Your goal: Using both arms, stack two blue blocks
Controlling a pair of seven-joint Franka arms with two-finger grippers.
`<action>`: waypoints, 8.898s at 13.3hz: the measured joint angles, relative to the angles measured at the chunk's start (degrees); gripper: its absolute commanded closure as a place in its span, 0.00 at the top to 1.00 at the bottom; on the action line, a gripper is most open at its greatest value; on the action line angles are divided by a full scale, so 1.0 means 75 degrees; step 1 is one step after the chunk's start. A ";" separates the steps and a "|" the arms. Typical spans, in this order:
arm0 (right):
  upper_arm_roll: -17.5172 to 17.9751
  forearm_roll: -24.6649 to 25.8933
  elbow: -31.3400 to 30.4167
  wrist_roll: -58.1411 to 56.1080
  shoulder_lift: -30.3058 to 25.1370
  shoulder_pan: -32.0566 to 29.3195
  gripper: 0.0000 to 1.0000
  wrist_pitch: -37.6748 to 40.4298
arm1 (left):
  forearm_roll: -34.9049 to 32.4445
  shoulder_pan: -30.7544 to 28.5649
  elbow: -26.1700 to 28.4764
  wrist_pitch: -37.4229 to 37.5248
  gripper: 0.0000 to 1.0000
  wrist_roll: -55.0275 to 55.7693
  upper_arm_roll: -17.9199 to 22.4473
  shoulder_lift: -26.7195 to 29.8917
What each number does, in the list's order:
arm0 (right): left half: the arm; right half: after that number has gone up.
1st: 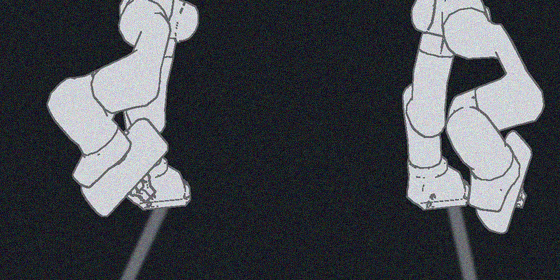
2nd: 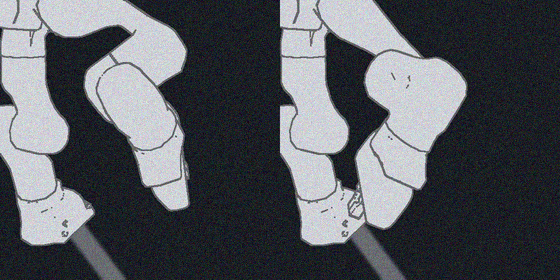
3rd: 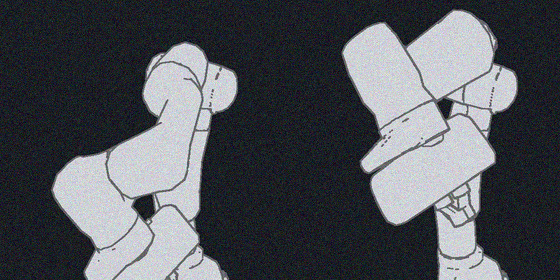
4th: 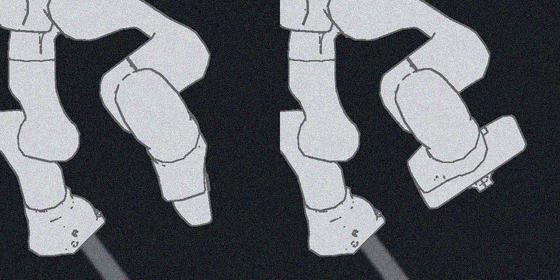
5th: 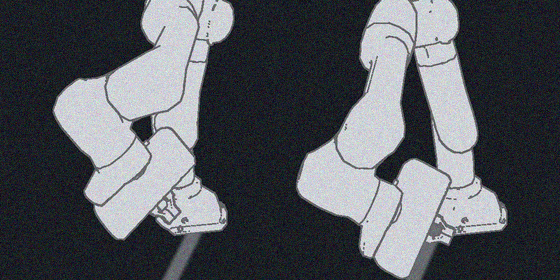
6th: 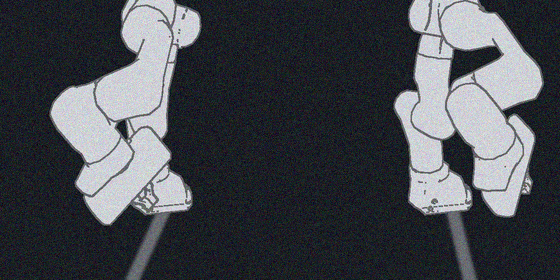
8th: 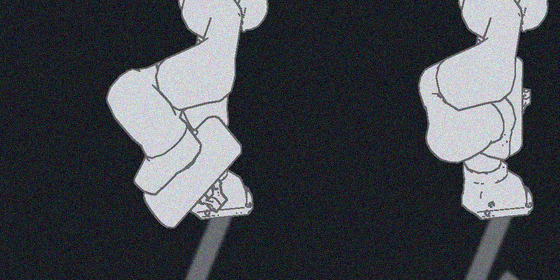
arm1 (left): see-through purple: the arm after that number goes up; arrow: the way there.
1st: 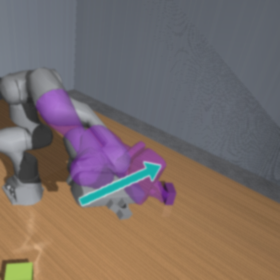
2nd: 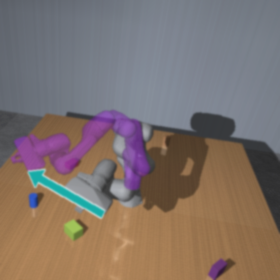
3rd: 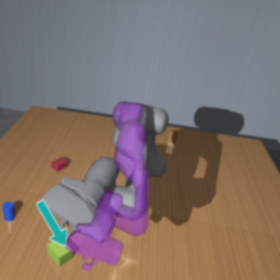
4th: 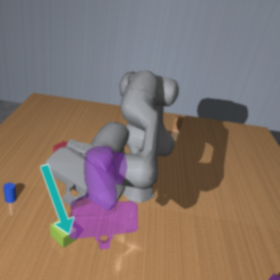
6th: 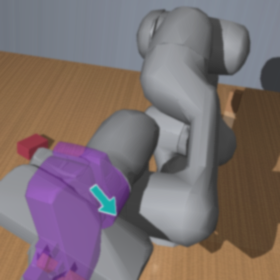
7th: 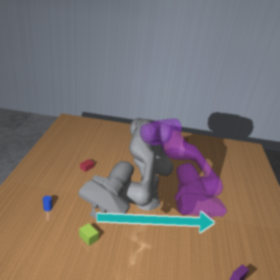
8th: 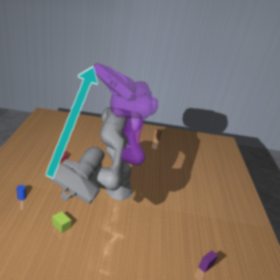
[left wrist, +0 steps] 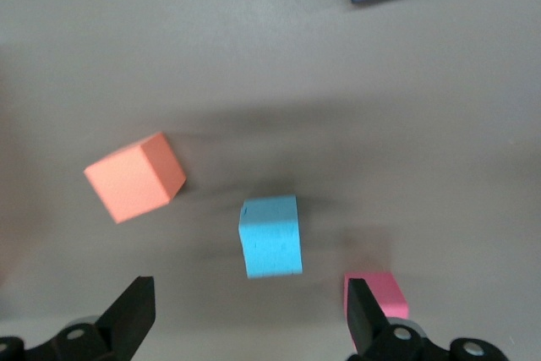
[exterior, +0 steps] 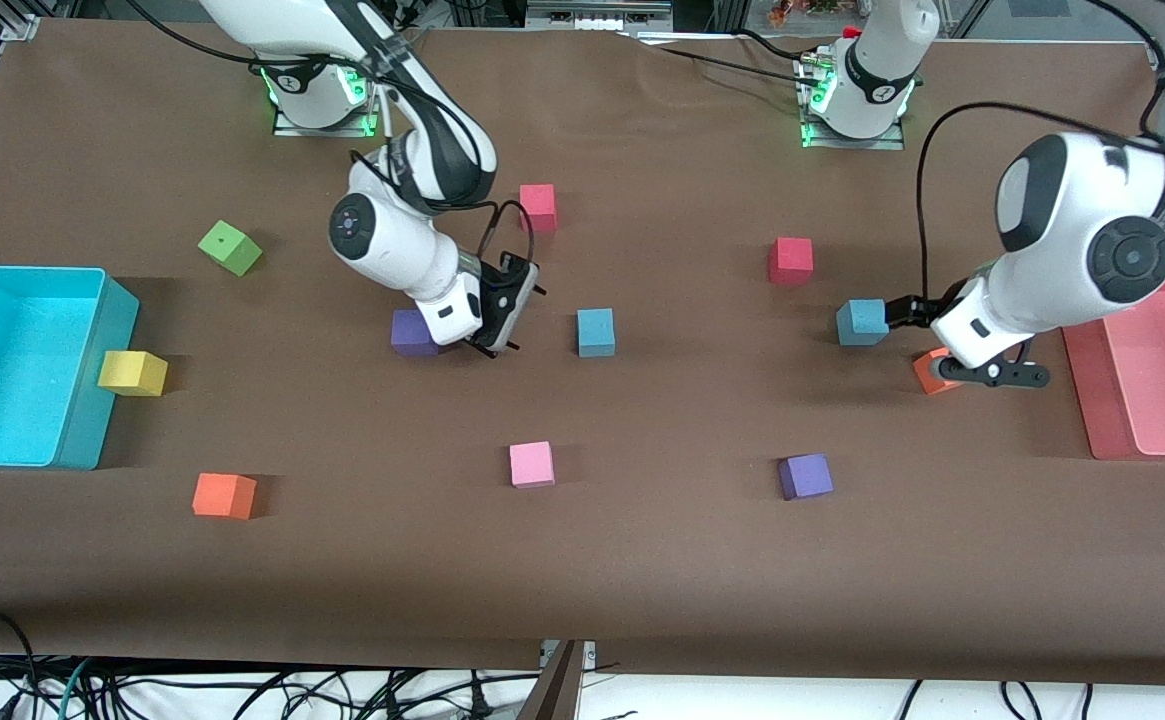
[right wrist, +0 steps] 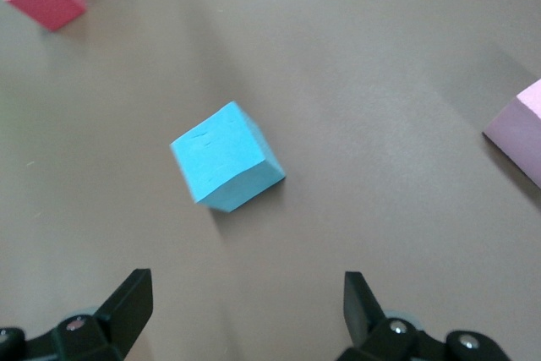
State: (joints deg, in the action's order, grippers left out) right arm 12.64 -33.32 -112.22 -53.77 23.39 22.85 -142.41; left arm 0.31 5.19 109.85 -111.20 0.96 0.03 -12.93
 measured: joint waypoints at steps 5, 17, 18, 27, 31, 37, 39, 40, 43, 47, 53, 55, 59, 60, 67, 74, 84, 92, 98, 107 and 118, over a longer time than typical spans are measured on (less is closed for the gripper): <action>0.0360 -0.0591 -0.0197 -0.1771 -0.0255 -0.0611 1.00 0.0589 | 0.0000 -0.0014 0.1973 -0.2583 0.99 0.0004 0.0000 -0.0208; 0.0465 -0.6012 -0.0319 -0.8727 0.1285 -0.0688 1.00 0.0178 | 0.0125 -0.0068 0.3741 -0.4930 0.98 0.0036 -0.0044 -0.0115; 0.0476 -0.6302 -0.0317 -0.8932 0.1355 -0.0650 1.00 0.0175 | 0.0125 -0.0058 0.3796 -0.4938 0.95 0.0040 -0.0049 -0.0099; 0.0546 -0.7657 -0.0065 -0.9615 0.1877 -0.0331 1.00 -0.0052 | 0.0125 0.0022 0.3996 -0.4931 0.19 0.0052 -0.0095 0.0047; 0.0549 -0.7782 -0.0005 -0.9753 0.1915 -0.0186 1.00 -0.0100 | 0.0125 0.0170 0.3762 -0.4106 0.00 0.0042 -0.0127 0.0612; 0.0535 -0.7782 0.0009 -0.9804 0.1915 -0.0198 1.00 -0.0141 | 0.0132 0.0605 0.1735 -0.1467 0.00 0.0602 -0.0626 0.1455; 0.0527 -0.7782 -0.0056 -0.9878 0.1915 -0.0201 1.00 -0.0145 | 0.0142 0.0726 0.1351 -0.1413 0.00 0.1369 -0.1172 0.1426; 0.0520 -0.7782 -0.0110 -0.9940 0.1915 -0.0203 1.00 -0.0147 | 0.0146 0.0829 0.1198 -0.1407 0.00 0.1944 -0.1451 0.1376; 0.0480 -0.7782 -0.0274 -1.0110 0.1897 -0.0229 1.00 -0.0149 | 0.0149 0.1556 0.0707 -0.1404 0.00 0.3715 -0.1888 0.0844; 0.0447 -0.7782 -0.0322 -1.0129 0.1785 -0.0261 1.00 -0.0148 | 0.0153 0.2604 -0.0403 -0.1426 0.00 0.5351 -0.1920 -0.0485; 0.0442 -0.7782 -0.0335 -1.0130 0.1773 -0.0261 1.00 -0.0148 | 0.0153 0.3637 -0.1911 -0.1437 0.00 0.6352 -0.1535 -0.2041; 0.0441 -0.7782 -0.0338 -1.0130 0.1771 -0.0261 1.00 -0.0148 | 0.0153 0.3918 -0.2243 -0.1530 0.00 0.6506 -0.1330 -0.2389; 0.0441 -0.7782 -0.0339 -1.0134 0.1768 -0.0261 1.00 -0.0148 | 0.0153 0.4248 -0.2458 -0.1840 0.00 0.6724 -0.1096 -0.2836; 0.0441 -0.7782 -0.0339 -1.0135 0.1765 -0.0261 1.00 -0.0148 | 0.0153 0.4295 -0.2473 -0.1874 0.00 0.6757 -0.1092 -0.2894; 0.0441 -0.7782 -0.0339 -1.0137 0.1747 -0.0261 1.00 -0.0148 | 0.0153 0.4499 -0.2500 -0.1951 0.00 0.6839 -0.0878 -0.2998; 0.0441 -0.7782 -0.0339 -1.0137 0.1745 -0.0261 1.00 -0.0148 | 0.0153 0.4596 -0.2576 -0.1963 1.00 0.6858 -0.0830 -0.3079; 0.0440 -0.7782 -0.0338 -1.0138 0.1742 -0.0262 1.00 -0.0148 | 0.0153 0.4313 -0.2776 -0.1838 1.00 0.6860 -0.0650 -0.2627; 0.0302 -0.7551 -0.0458 -0.9462 0.0957 -0.0297 1.00 -0.0149 | 0.0152 0.1277 -0.1417 0.0762 1.00 0.2667 -0.0598 0.0712; -0.0362 -0.3260 -0.0600 -0.3948 -0.0530 -0.0300 1.00 0.0954 | 0.0150 0.0476 -0.0893 0.2307 1.00 0.0270 0.0399 0.2274; -0.2438 0.2840 0.1457 0.3256 -0.1039 -0.0348 1.00 0.5403 | 0.0150 0.0479 -0.1115 0.2570 1.00 0.0243 0.0539 0.2180; -0.2118 0.5426 0.1851 0.7669 -0.2735 -0.2970 1.00 0.5893 | 0.0151 0.0461 -0.2188 0.2506 1.00 0.0392 0.0563 0.1473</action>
State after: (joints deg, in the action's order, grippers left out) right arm -3.25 7.38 -98.33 3.74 2.88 0.58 -98.22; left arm 1.44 8.65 93.44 -92.40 3.90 4.25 -1.88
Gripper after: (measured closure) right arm 0.000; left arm 0.000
